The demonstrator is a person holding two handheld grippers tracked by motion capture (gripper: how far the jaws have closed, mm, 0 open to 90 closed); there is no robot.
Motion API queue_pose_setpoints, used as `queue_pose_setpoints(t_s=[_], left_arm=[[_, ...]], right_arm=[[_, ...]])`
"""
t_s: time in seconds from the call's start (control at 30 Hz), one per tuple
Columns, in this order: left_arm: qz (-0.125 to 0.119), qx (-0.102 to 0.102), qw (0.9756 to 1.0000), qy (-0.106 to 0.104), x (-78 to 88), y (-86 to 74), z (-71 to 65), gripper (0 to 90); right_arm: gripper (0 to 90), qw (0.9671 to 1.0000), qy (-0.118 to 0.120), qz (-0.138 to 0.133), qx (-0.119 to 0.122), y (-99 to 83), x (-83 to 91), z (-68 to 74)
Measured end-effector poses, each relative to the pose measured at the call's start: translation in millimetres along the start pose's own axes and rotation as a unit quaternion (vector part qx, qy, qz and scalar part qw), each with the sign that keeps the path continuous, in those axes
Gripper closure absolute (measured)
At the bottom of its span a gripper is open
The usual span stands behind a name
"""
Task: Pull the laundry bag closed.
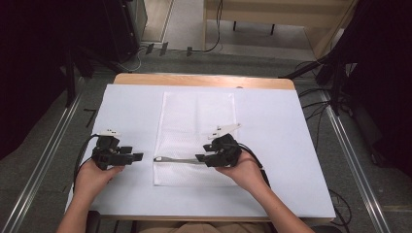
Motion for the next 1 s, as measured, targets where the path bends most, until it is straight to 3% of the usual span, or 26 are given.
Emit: queue_pose_setpoints(t_s=[0.5, 0.7, 0.93, 1.0], left_arm=[[-0.004, 0.003, 1.0000, 0.003, 1.0, -1.0, 2.3, 38.9], [-0.001, 0.006, 1.0000, 0.000, -0.4, -1.2, 3.2, 38.8], [-0.004, 0.005, 1.0000, -0.002, 0.0, -1.0, 3.3, 38.7], [-0.004, 0.005, 1.0000, -0.003, 0.2, -1.1, 3.3, 38.6]], right_arm=[[54.9, 0.9995, 0.015, 0.013, 0.023, 22.2, -25.5, 12.4], [61.2, 0.9988, 0.033, 0.017, 0.032, 30.1, -43.8, 23.1], [63.1, 0.9987, 0.033, 0.017, 0.034, 31.4, -60.5, 29.6], [67.7, 0.9985, 0.042, 0.016, 0.032, 33.1, -66.0, 30.6]])
Point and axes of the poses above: each handheld gripper's, and its own axes: x roughly backward along the jaws, y roughly out of its top, z roughly to its left, the point moved 3 cm from there along -x, roughly forward along the jaws, and after that the axes turned 3 degrees about y, right-handed, at the moved point
